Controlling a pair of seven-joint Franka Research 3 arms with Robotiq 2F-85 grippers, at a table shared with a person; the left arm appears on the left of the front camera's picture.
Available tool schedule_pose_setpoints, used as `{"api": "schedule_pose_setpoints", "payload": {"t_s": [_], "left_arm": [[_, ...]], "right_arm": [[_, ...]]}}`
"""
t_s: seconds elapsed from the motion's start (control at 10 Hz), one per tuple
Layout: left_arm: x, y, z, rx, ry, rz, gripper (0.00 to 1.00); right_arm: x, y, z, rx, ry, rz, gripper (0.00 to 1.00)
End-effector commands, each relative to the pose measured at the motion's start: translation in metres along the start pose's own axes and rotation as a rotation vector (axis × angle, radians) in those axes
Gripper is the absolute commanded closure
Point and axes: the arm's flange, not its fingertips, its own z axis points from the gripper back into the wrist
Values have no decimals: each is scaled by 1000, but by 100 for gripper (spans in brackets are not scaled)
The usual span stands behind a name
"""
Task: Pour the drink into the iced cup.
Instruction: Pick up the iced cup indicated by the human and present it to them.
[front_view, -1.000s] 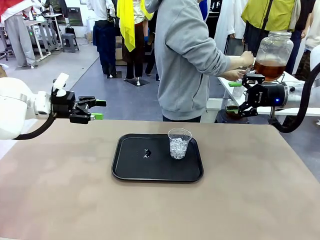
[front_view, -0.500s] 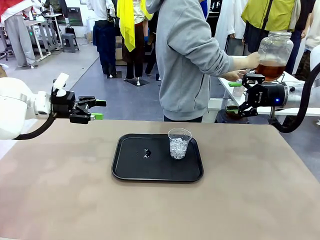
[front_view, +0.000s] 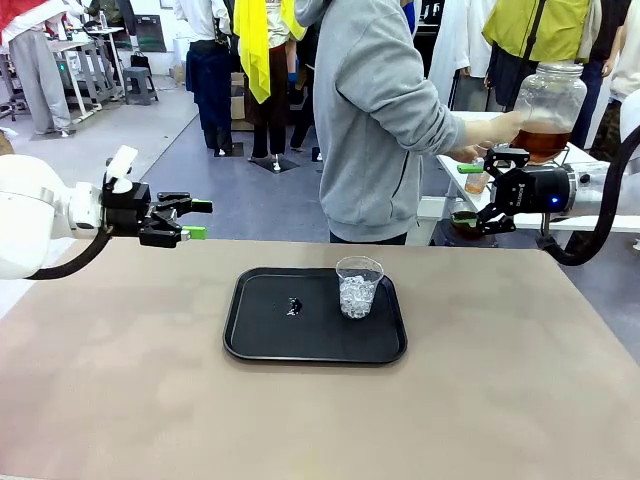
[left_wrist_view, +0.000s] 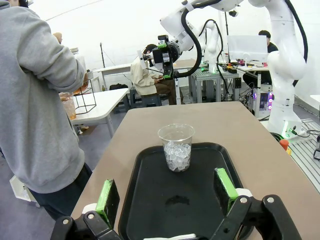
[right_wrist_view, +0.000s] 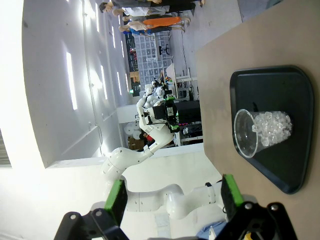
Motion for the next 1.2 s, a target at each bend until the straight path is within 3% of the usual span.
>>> {"api": "schedule_pose_setpoints", "payload": {"t_s": [0.0, 1.1], "left_arm": [[1, 0, 0, -3, 9, -4, 0], [1, 0, 0, -3, 9, -4, 0]], "right_arm": [[0, 1, 0, 0, -1, 5, 0], [0, 1, 0, 0, -1, 5, 0]]}}
